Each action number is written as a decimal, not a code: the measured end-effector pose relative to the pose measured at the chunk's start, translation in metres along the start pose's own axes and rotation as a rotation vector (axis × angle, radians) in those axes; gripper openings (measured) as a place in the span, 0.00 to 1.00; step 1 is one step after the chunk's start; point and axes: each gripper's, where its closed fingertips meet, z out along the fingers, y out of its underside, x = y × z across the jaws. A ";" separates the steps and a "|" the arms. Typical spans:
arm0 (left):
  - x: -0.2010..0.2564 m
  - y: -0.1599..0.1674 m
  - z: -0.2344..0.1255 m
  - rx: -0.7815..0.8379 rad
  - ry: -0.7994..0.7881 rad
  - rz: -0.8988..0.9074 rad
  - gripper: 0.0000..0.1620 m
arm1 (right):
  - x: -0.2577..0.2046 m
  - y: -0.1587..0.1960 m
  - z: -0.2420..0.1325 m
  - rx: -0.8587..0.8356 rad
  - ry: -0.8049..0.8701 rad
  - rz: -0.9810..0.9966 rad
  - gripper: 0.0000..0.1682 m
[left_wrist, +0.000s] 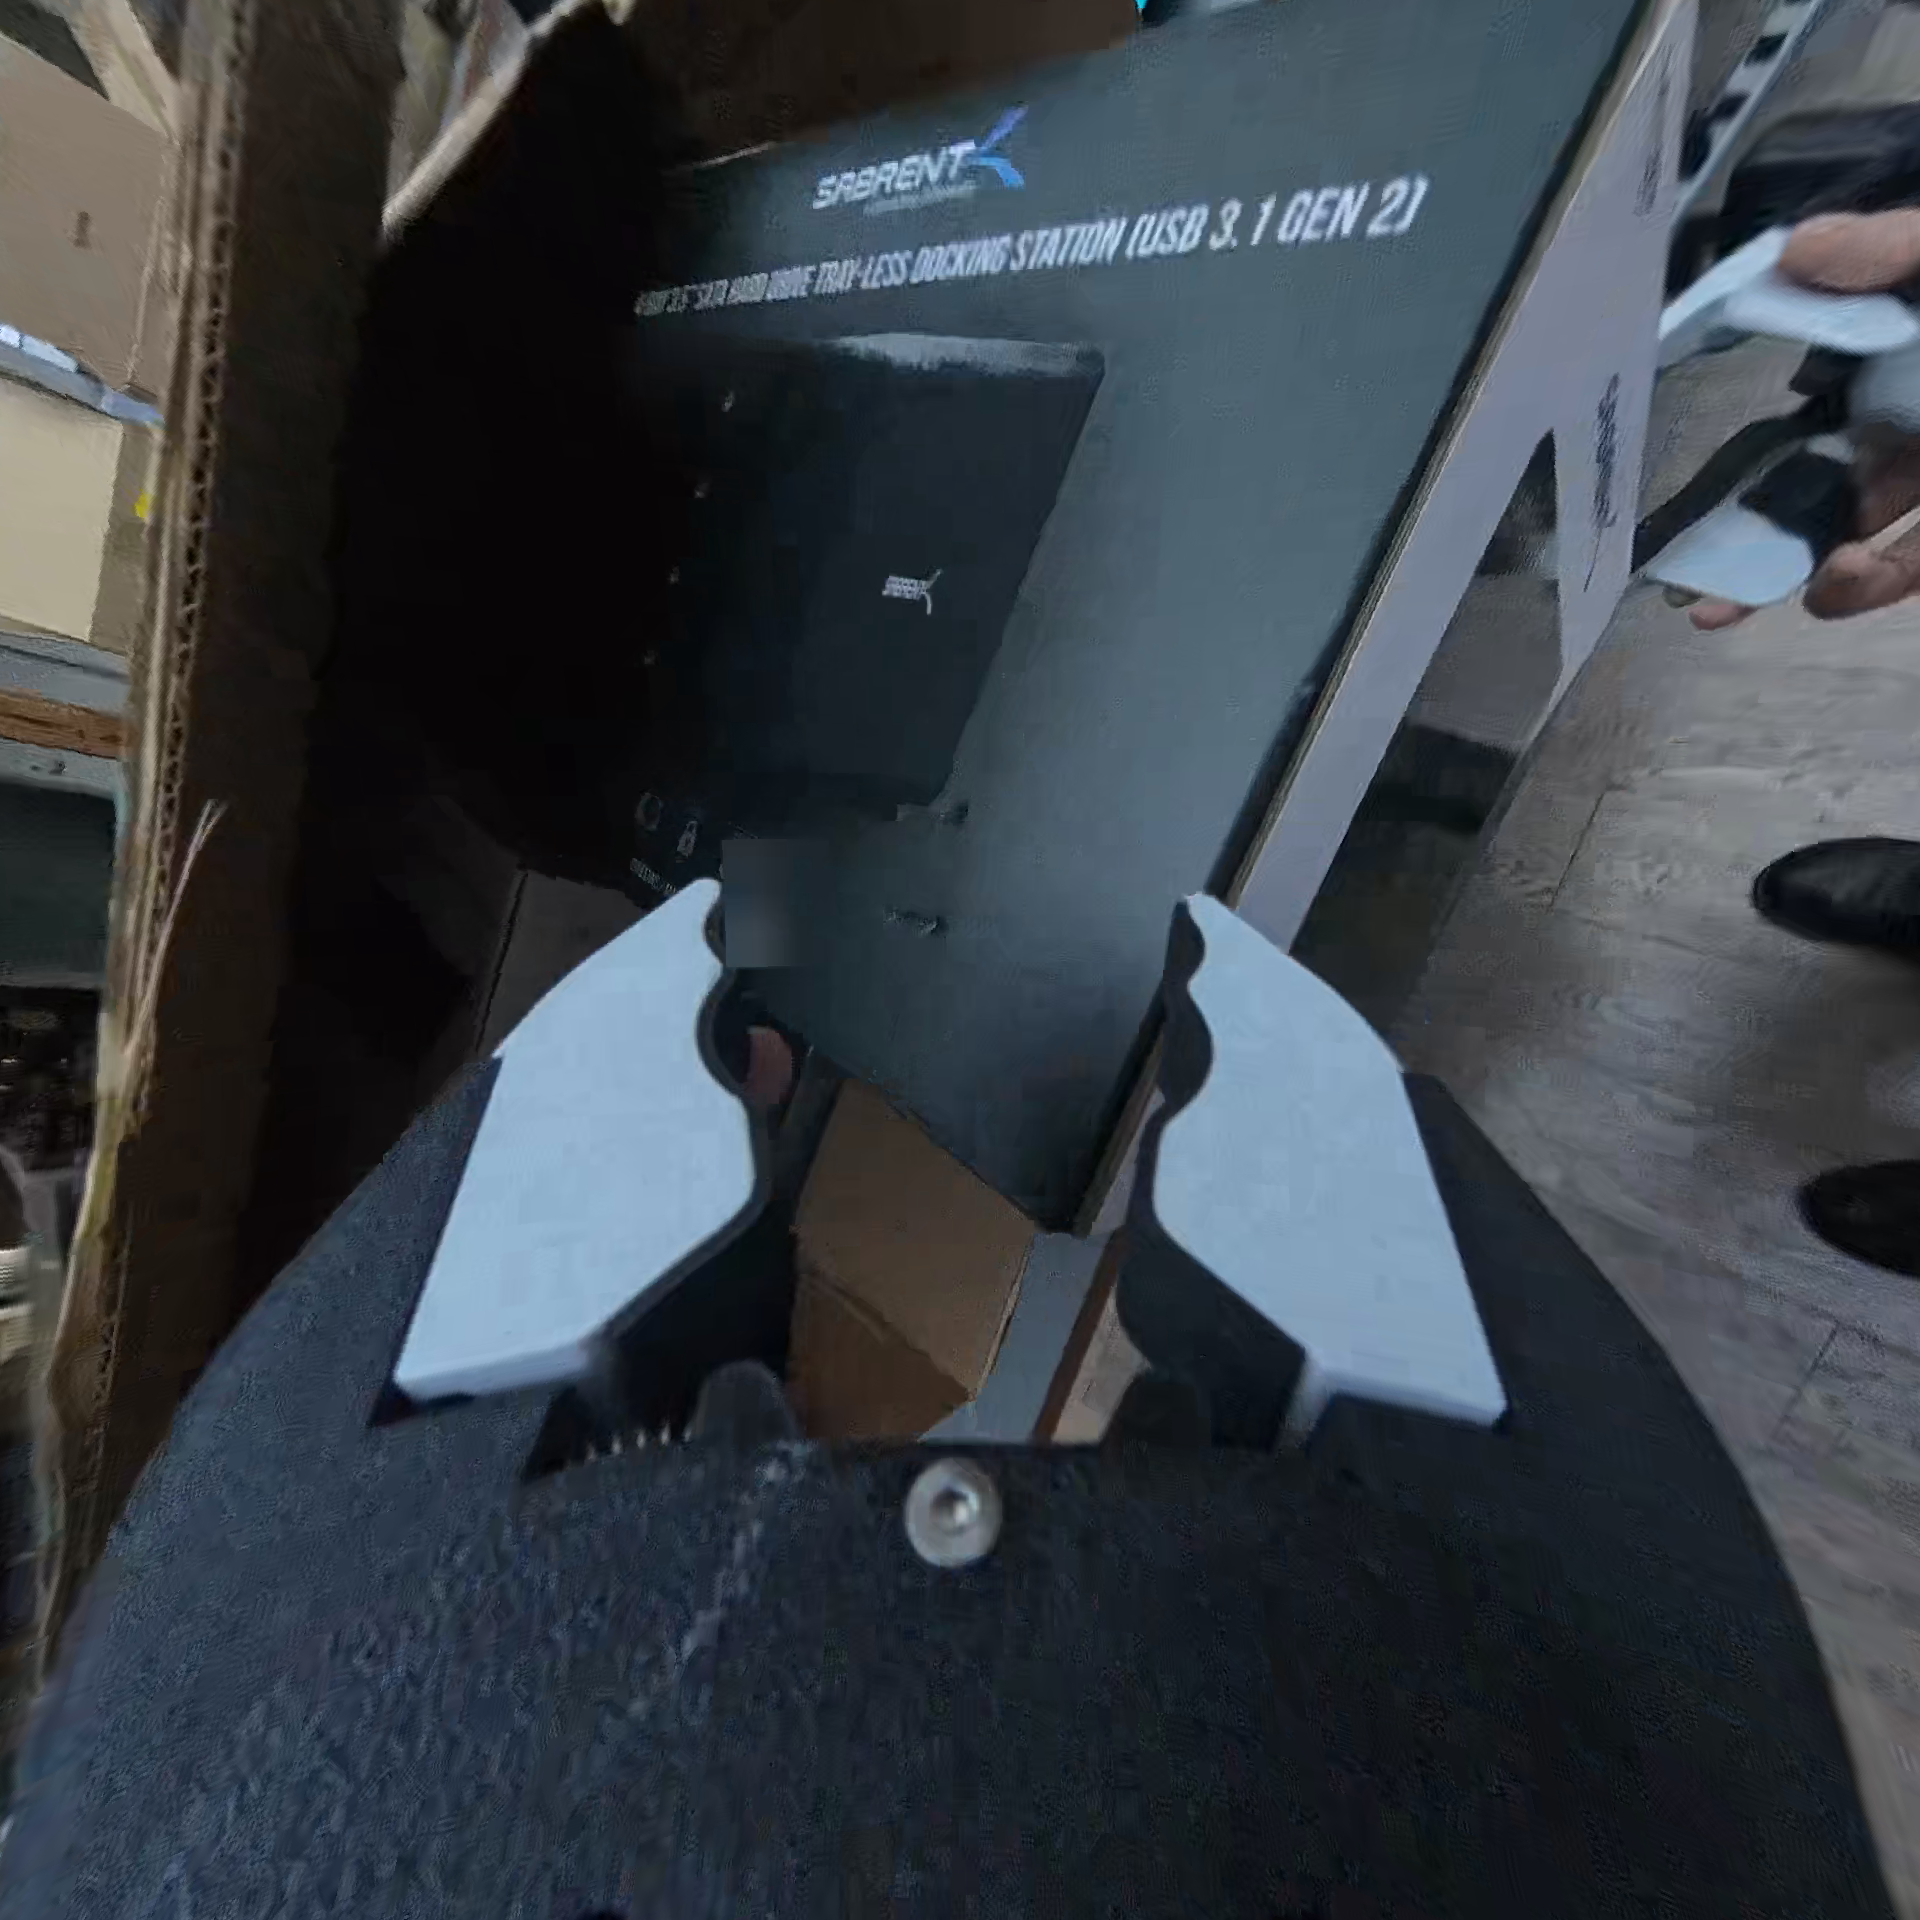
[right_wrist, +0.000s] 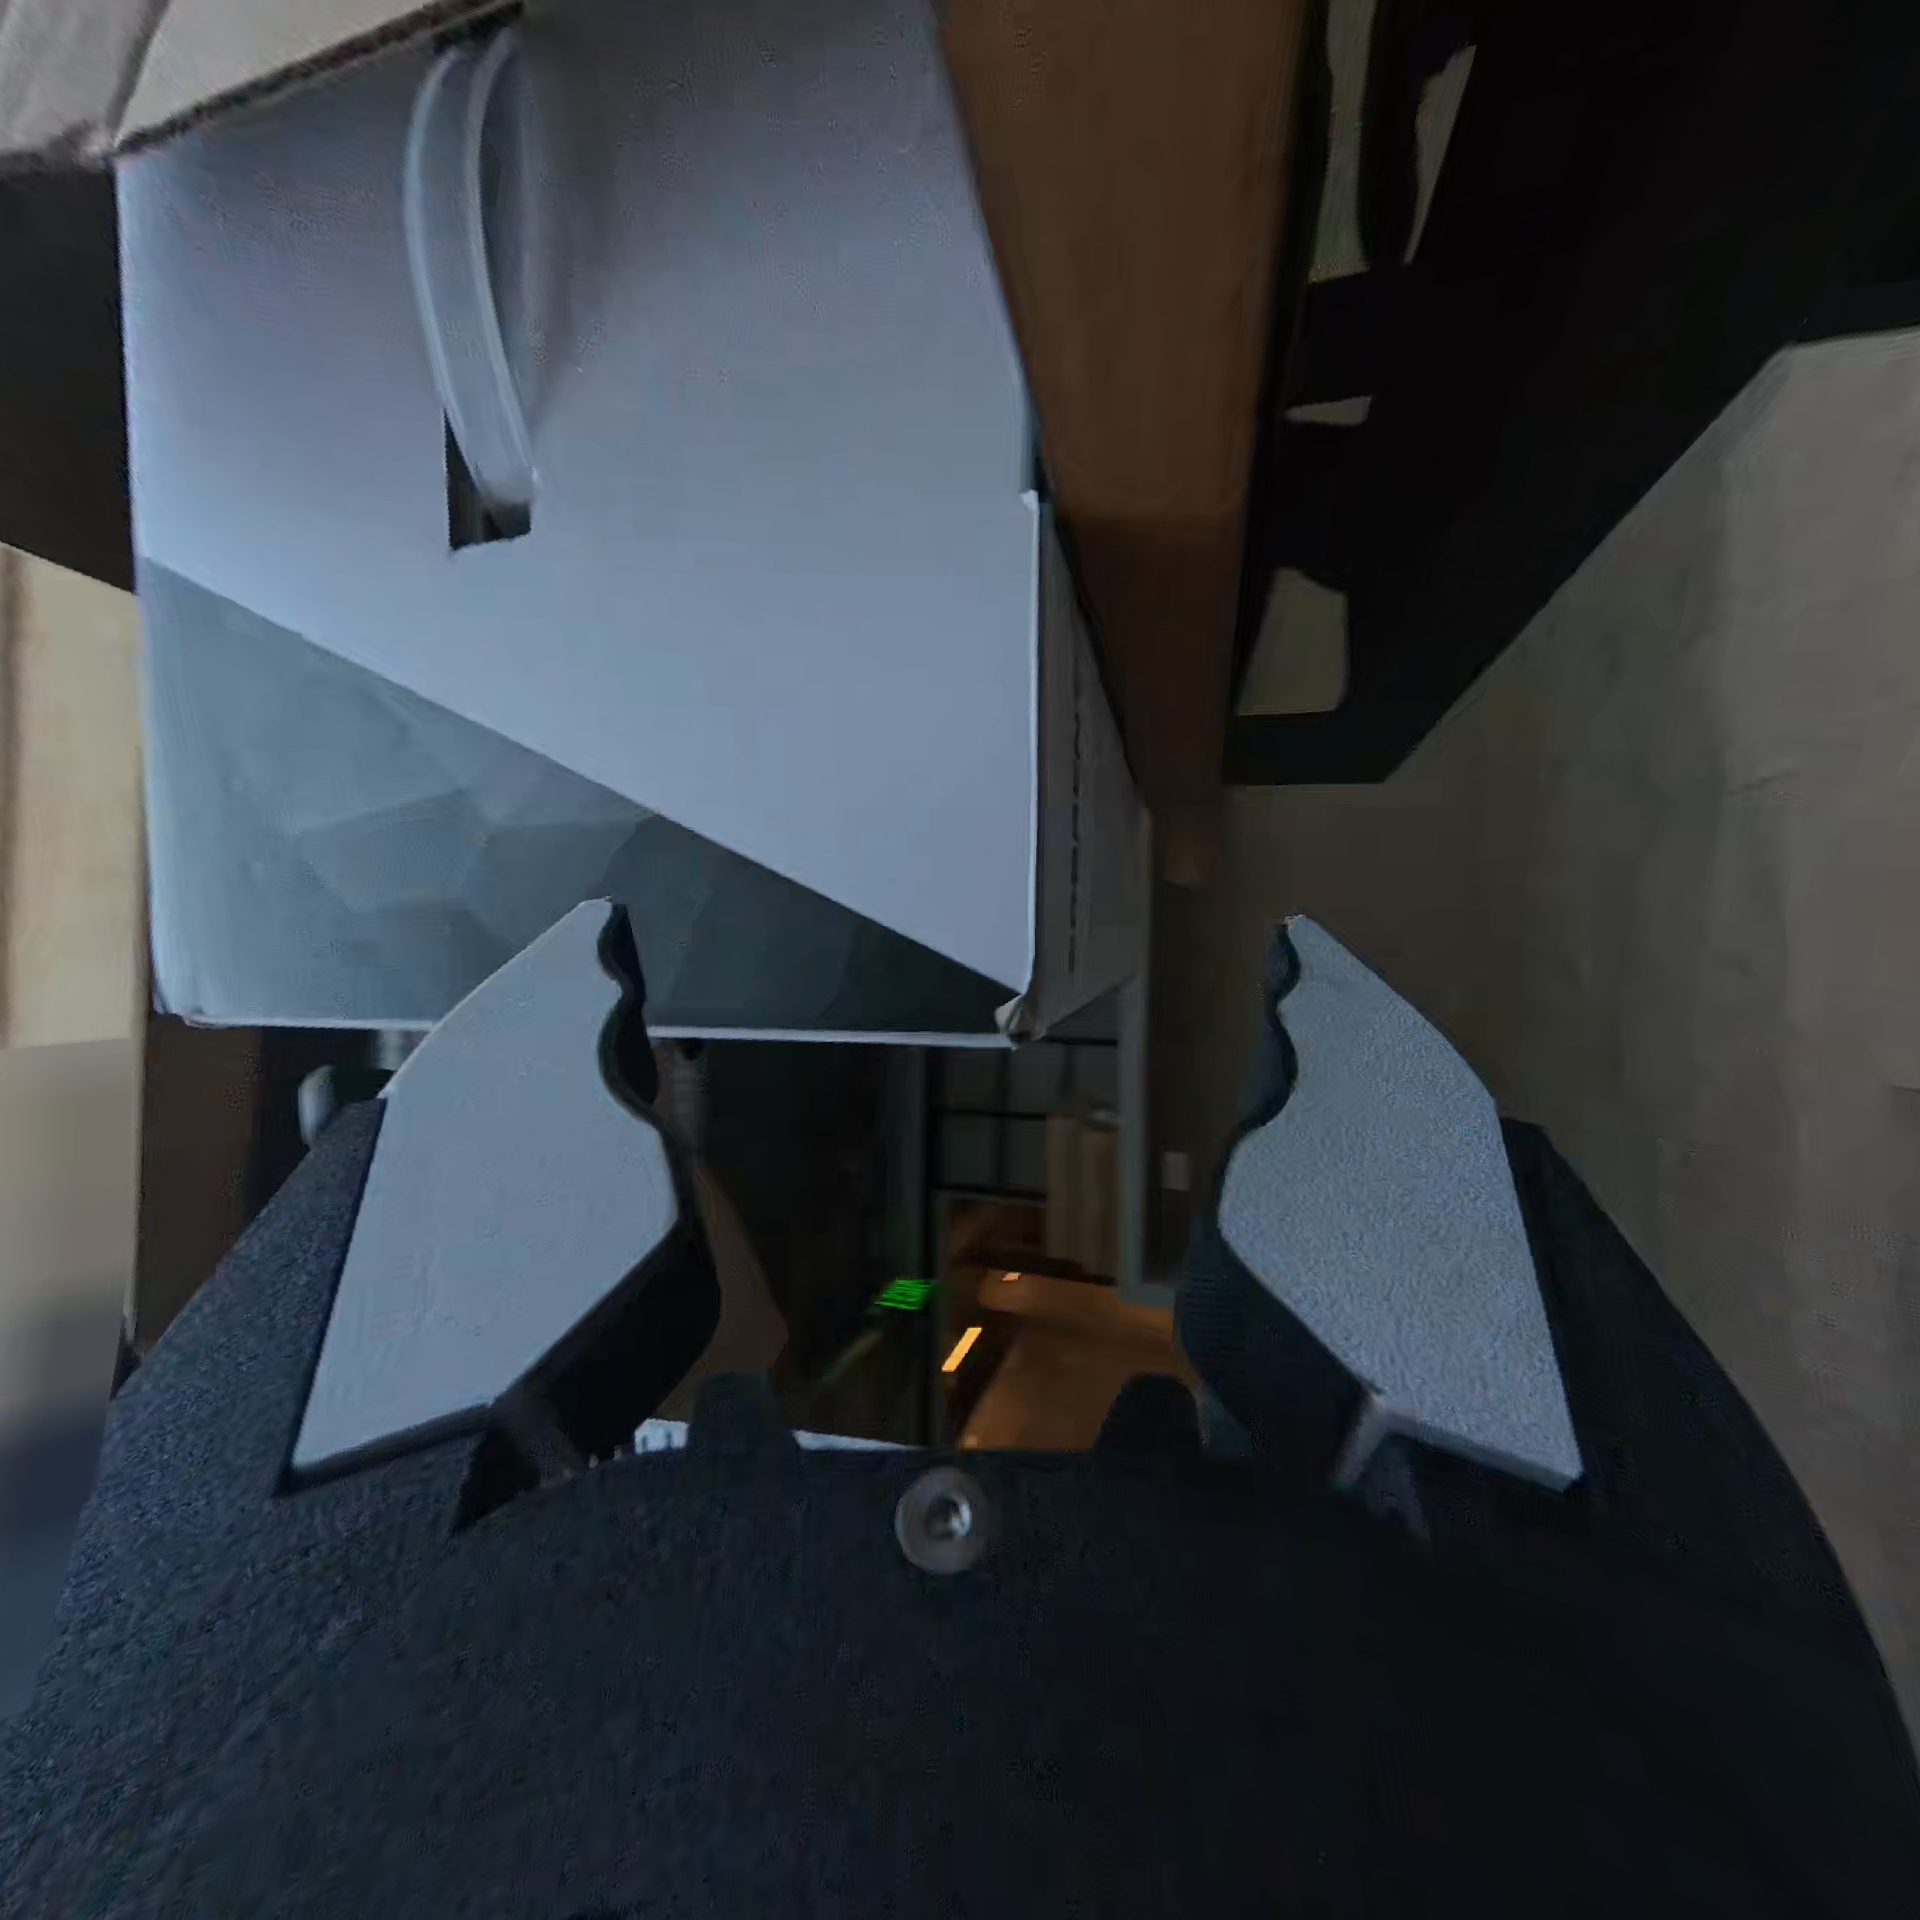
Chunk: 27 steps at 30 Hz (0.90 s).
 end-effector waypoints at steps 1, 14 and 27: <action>0.001 0.005 0.010 -0.057 0.021 0.055 0.47 | 0.005 0.002 0.008 -0.005 -0.070 0.060 0.64; -0.001 0.026 0.005 -0.230 0.149 0.045 0.34 | -0.039 0.015 0.058 -0.080 -0.227 -0.015 0.69; 0.002 0.110 0.023 -0.593 -0.012 0.634 0.68 | -0.051 0.033 0.066 -0.101 -0.174 -0.098 0.68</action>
